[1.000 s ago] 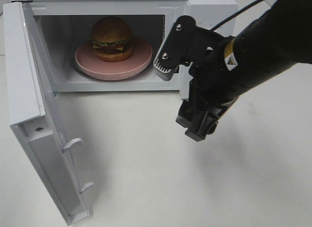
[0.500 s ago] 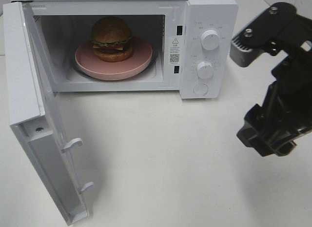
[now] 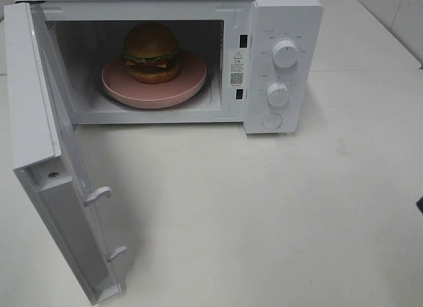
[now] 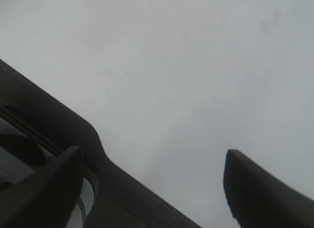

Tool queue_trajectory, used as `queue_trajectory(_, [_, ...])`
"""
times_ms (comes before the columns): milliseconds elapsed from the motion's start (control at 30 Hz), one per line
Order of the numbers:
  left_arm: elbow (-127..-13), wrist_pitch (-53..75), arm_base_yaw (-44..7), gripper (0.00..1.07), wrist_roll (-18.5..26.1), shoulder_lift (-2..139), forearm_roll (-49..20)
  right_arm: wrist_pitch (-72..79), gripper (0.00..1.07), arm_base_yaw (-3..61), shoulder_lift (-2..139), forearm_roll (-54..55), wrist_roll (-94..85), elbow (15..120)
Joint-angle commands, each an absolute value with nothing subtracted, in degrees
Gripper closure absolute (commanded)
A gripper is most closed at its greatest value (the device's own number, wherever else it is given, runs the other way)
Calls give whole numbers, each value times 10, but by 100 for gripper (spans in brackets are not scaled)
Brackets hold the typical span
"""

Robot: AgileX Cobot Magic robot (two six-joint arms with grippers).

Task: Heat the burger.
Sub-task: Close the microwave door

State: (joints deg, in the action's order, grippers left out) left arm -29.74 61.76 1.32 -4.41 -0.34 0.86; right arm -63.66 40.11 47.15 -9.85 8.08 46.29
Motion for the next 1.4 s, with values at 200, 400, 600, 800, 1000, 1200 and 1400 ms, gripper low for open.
queue_trajectory(200, [-296, 612, 13, 6, -45, -12, 7, -681, 31, 400, 367, -97, 89, 461])
queue_trajectory(400, [-296, 612, 13, 6, -45, -12, 7, -685, 31, 372, 301, -96, 87, 437])
queue_trajectory(600, [-296, 612, 13, 6, -45, -12, 7, -672, 31, 274, 235, -95, 62, 388])
queue_trajectory(800, [-296, 612, 13, 6, -45, -12, 7, -617, 31, 187, 151, -68, 62, 329])
queue_trajectory(1000, [-296, 612, 13, 6, -45, -12, 7, -571, 31, 125, 83, -37, 58, 288])
queue_trajectory(1200, [-296, 612, 13, 6, -45, -12, 7, -571, 31, 100, 45, -34, 51, 289])
queue_trajectory(1400, [-296, 612, 13, 6, -45, -12, 7, -571, 32, 100, -7, -35, 42, 289])
